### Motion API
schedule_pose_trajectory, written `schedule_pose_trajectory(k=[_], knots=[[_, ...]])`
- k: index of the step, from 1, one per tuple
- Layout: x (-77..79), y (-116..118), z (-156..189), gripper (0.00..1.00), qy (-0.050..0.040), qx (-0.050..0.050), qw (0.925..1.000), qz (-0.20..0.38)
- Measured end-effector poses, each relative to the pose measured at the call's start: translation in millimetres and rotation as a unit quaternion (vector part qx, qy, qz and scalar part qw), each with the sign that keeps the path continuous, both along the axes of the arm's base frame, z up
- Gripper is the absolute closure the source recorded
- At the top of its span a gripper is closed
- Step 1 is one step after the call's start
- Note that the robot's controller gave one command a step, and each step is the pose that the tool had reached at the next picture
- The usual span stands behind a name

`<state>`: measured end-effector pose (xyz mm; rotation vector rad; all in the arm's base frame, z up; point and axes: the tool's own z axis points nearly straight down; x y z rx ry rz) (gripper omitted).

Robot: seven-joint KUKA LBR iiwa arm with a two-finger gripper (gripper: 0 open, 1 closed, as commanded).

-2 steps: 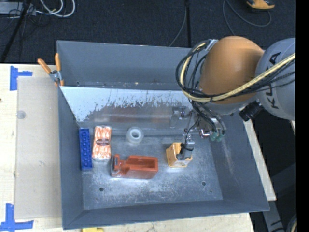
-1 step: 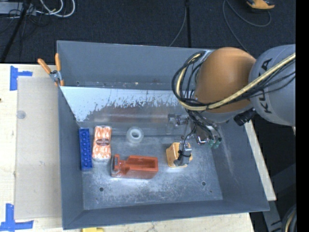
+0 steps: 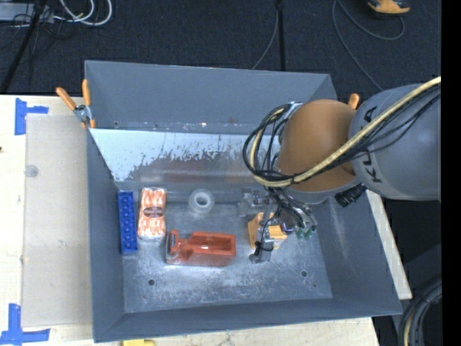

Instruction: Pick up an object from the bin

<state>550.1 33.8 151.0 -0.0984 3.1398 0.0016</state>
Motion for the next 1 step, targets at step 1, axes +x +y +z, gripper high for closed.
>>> schedule_pose_trajectory(k=[1], knots=[[0.9,4.8,-31.7,0.0,0.0028,0.0,0.9997,0.022]])
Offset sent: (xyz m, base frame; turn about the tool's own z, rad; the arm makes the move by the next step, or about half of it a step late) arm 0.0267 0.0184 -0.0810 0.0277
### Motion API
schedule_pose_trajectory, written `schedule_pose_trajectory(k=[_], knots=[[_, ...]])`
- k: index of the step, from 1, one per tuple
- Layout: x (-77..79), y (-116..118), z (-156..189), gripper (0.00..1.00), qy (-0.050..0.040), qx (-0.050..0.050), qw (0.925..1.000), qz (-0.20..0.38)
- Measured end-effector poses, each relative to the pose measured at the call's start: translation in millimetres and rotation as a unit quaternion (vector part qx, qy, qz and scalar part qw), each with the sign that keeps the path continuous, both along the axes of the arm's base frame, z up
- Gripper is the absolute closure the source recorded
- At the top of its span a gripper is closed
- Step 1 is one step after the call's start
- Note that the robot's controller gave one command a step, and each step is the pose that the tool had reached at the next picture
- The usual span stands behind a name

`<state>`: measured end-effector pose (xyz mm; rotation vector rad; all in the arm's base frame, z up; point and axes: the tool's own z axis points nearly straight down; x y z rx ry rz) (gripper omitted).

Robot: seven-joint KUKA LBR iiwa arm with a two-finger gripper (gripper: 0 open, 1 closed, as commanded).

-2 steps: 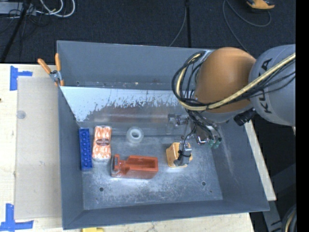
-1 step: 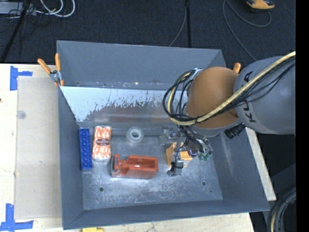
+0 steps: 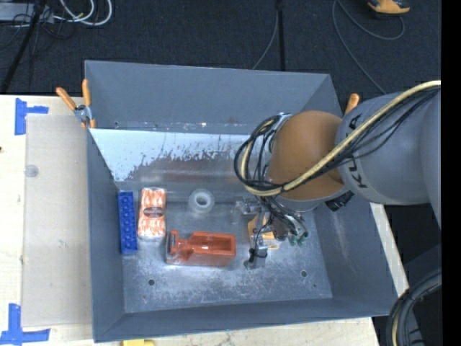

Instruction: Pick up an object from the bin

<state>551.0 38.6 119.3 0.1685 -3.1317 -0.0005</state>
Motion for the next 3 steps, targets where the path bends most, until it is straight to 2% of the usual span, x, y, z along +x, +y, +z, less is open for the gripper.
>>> schedule_pose_trajectory(k=[1,2,3], knots=[[10.1,5.2,-17.7,0.0,-0.0029,0.001,0.998,0.063],[4.4,77.4,-47.5,1.0,0.0,0.0,0.9981,0.061],[4.4,77.4,-47.5,1.0,0.0,0.0,0.9982,0.061]])
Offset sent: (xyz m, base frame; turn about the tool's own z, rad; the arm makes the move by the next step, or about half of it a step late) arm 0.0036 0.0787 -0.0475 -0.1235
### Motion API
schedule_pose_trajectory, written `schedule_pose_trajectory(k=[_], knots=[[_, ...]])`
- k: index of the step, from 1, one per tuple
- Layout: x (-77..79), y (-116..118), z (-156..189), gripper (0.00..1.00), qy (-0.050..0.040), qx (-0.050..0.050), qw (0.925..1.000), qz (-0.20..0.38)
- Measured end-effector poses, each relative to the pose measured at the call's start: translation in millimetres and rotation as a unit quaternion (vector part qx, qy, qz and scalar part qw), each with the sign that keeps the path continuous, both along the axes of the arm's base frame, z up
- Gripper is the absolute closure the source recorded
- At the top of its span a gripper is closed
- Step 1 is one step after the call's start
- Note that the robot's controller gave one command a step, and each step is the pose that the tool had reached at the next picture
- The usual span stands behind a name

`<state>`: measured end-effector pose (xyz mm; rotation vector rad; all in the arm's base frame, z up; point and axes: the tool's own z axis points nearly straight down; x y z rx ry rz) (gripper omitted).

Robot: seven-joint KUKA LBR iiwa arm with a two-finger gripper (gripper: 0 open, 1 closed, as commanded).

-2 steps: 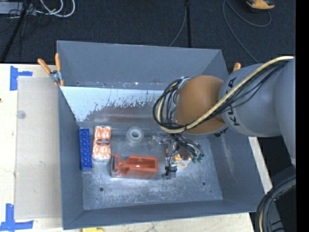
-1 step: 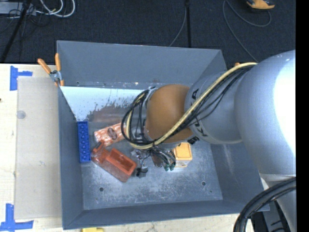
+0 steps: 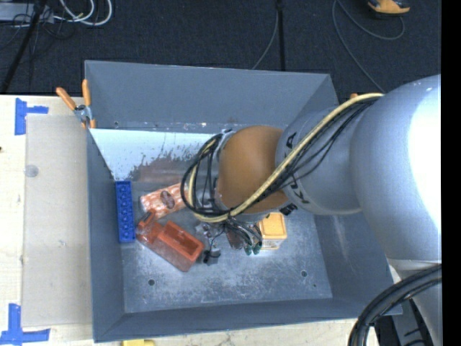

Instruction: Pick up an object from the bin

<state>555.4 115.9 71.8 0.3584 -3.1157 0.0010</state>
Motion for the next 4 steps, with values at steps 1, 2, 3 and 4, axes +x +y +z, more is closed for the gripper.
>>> schedule_pose_trajectory(k=[1,2,3,4], knots=[[-4.4,-2.7,46.3,1.0,0.0044,0.0,0.9999,0.01],[2.5,-1.2,74.7,1.0,-0.0025,0.001,0.9999,0.014],[-9.6,76.1,94.1,0.0,0.0043,0.001,0.9949,0.101],[-9.6,75.9,94.0,0.0,0.0044,0.001,0.9949,0.1]])
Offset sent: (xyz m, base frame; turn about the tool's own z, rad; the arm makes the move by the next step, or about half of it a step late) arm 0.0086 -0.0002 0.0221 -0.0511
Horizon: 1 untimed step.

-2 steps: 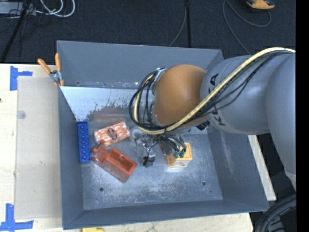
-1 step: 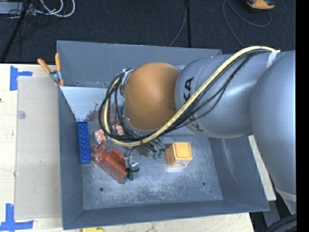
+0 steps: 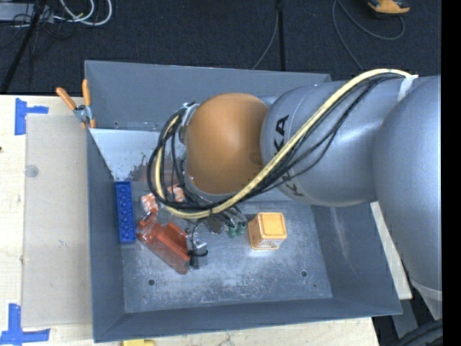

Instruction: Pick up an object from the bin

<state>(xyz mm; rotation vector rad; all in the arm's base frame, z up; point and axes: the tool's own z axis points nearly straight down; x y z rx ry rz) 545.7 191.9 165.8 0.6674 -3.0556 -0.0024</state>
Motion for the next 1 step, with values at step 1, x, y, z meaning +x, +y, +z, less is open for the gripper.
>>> schedule_pose_trajectory(k=[1], knots=[[3.7,-11.4,-11.1,0.0,-0.0015,0.002,0.9992,0.039]])
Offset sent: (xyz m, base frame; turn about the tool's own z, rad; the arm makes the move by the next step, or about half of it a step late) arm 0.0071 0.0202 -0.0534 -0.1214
